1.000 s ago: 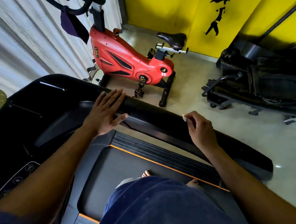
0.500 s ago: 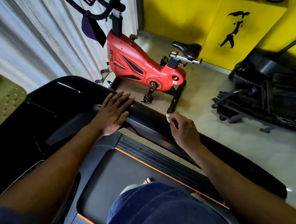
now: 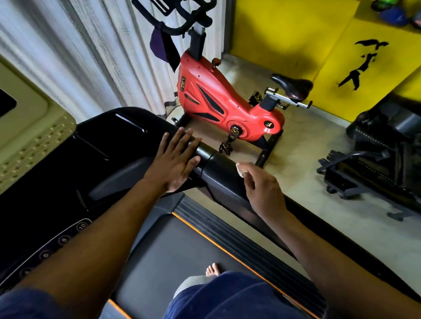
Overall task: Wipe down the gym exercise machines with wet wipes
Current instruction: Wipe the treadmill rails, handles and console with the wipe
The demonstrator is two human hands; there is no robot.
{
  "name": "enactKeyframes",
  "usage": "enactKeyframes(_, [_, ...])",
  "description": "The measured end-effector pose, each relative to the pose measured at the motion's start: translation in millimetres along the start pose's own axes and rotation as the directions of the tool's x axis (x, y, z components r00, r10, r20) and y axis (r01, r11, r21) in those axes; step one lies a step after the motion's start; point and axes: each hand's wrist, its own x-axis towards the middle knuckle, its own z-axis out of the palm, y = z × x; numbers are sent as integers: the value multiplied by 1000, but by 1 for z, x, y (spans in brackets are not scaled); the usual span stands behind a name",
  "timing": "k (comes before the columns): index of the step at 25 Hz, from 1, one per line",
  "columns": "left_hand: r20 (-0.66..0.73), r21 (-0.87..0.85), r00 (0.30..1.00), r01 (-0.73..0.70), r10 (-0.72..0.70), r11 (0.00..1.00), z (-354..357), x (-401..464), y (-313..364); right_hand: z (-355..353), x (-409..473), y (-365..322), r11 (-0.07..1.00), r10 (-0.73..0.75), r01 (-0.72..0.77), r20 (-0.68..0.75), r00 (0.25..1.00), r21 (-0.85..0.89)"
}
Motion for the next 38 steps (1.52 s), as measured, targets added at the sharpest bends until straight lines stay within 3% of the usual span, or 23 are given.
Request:
enactKeyframes(2, [-3,-27,1000,1,-1,1000,0,0,-1,16,15,-14,989,-148,146,63,987,33])
enactKeyframes(5, [-22,-42,1000,-1,0,999,-2,0,0,12,1,-1,910,-412,414,154,898,21])
enactKeyframes(7, [-19,-57,1000,11,-12,998,-3,0,-1,6,4,5,944,-331,329,115,937,40])
enactKeyframes(10, [-21,-79,1000,3,-5,997,-3,1,-1,14,49,-10,990,5,-16,82,997,142])
enactKeyframes(11, [-21,-81,1000,2,-4,997,-3,0,-1,21,62,-15,987,19,-36,106,994,158])
enactKeyframes(13, [-15,-76,1000,5,-6,997,-4,0,-1,32,64,-24,976,-153,130,124,980,173])
enactKeyframes(15, [-6,-75,1000,8,-8,997,-5,0,0,30,46,-22,905,-423,405,201,883,129])
enactKeyframes(17, [-3,-74,1000,20,-20,997,-6,0,1,18,24,-12,736,-627,676,394,671,20])
enactKeyframes(18, [1,-73,1000,26,-26,997,-7,1,1,13,18,-9,632,-651,773,507,564,-49])
enactKeyframes(20, [9,-71,1000,28,-27,997,-8,0,1,13,19,-11,517,-630,844,604,488,-143])
enactKeyframes(25, [-6,-64,1000,10,-11,998,-6,-1,0,23,27,-26,563,-660,813,512,550,-148])
enactKeyframes(30, [-22,-64,999,36,-38,997,-3,0,-3,-27,-18,-3,410,-617,874,627,476,-261])
enactKeyframes(34, [-6,-63,999,45,-45,997,-8,-4,5,-56,-55,33,376,-564,873,671,481,-311])
enactKeyframes(38, [17,-126,981,192,-191,973,-15,-3,26,-107,-111,91,350,-545,885,701,460,-308])
